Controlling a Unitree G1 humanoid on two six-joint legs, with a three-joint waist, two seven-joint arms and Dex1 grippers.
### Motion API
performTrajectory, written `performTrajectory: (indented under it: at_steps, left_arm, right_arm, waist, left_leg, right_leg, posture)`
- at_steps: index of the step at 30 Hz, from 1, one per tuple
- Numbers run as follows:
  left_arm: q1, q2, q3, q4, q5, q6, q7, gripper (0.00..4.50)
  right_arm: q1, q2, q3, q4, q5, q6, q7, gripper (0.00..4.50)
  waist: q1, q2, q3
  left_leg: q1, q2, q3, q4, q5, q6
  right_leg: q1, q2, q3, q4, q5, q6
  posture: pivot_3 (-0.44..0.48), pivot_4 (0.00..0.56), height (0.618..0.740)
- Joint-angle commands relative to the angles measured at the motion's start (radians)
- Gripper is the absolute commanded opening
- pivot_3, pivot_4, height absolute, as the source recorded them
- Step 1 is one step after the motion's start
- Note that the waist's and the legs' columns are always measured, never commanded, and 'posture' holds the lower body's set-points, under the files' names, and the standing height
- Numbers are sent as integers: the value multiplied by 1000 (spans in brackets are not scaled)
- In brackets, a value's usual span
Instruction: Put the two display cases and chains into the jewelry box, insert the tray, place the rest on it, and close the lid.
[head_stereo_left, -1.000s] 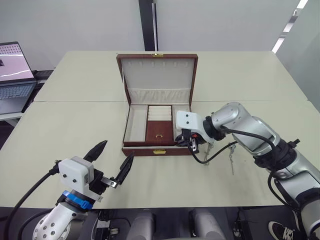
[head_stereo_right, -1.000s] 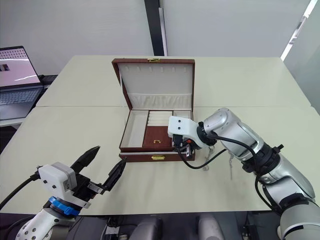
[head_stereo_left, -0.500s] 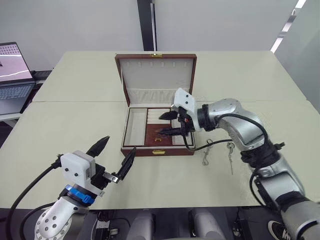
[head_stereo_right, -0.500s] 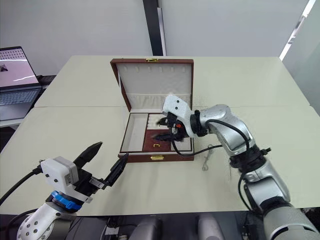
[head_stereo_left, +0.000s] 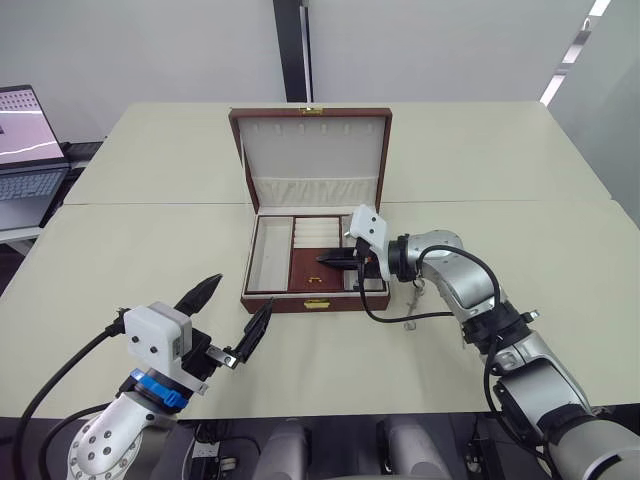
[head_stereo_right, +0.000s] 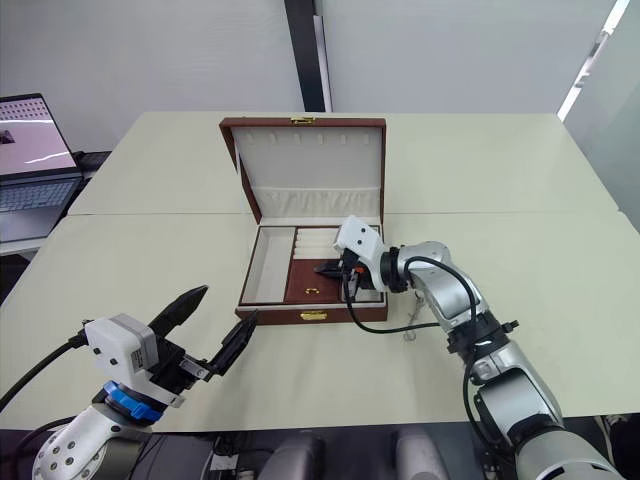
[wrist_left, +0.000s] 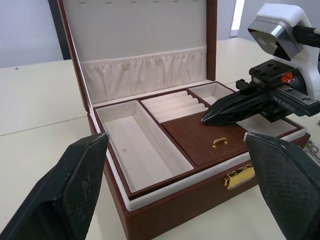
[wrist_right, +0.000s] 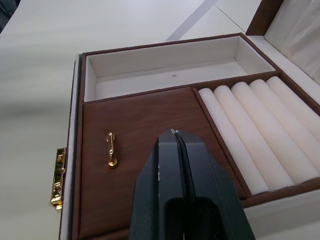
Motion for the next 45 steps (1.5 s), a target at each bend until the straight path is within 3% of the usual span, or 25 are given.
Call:
performTrajectory:
  at_steps: [1,8,12,15,21,29,37,45]
  left_arm:
    - [-7,9,15,4,-12,-22,-13,4500]
    - [-32,22,24,29,-27,-17,-34,4500]
    - [-59,68,46,60,-67,22,-61,4500]
    - [-102,116,97,106,-112,62,-75,4500]
    - [-134,224,228,282,-154,71,-176,4500]
    - [-190,359,350,549,-149,37,-333,4500]
    - [-258,468,405,805,-96,-11,-433,4500]
    - [-328,507,407,940,-60,-39,-462,4500]
  right_arm:
    - [0,-6,-6,-18,0,-13,20,24]
    - [-7,-4,-123,-79,122,28,46,24]
    - [19,-68,-213,-172,216,70,86,24]
    - [52,-168,-278,-200,264,147,108,541]
    - [213,-397,-395,-285,301,171,164,2145]
    - [436,-522,-547,-256,278,59,139,4452]
    - [602,-559,-677,-126,245,-79,113,4452]
    - [643,-556,-703,-45,220,-162,74,4452]
  waist:
    - [0,0,0]
    - [0,0,0]
    - [1,0,0]
    - [5,0,0]
    - [3,0,0]
    - [0,0,0]
    - [1,0,0]
    - [-1,0,0]
  left_leg:
    - [0,0,0,0,0,0]
    - [0,0,0,0,0,0]
    - [0,0,0,0,0,0]
    - [0,-1,-1,0,0,0]
    - [-1,0,0,-1,0,0]
    - [0,1,1,-1,0,0]
    - [1,0,1,-1,0,0]
    - [1,1,2,-1,0,0]
  right_leg:
    - [0,0,0,0,0,0]
    - [0,0,0,0,0,0]
    - [0,0,0,0,0,0]
    - [1,0,0,-1,0,0]
    - [0,0,0,-1,0,0]
    - [1,1,0,-1,0,0]
    - [1,0,0,-1,0,0]
    - [1,0,1,0,0,0]
  posture:
    - [0,150,740]
    - [0,150,740]
    - [0,150,740]
    - [0,150,740]
    - [0,150,740]
    - [0,150,740]
    - [0,150,740]
    - [0,150,740]
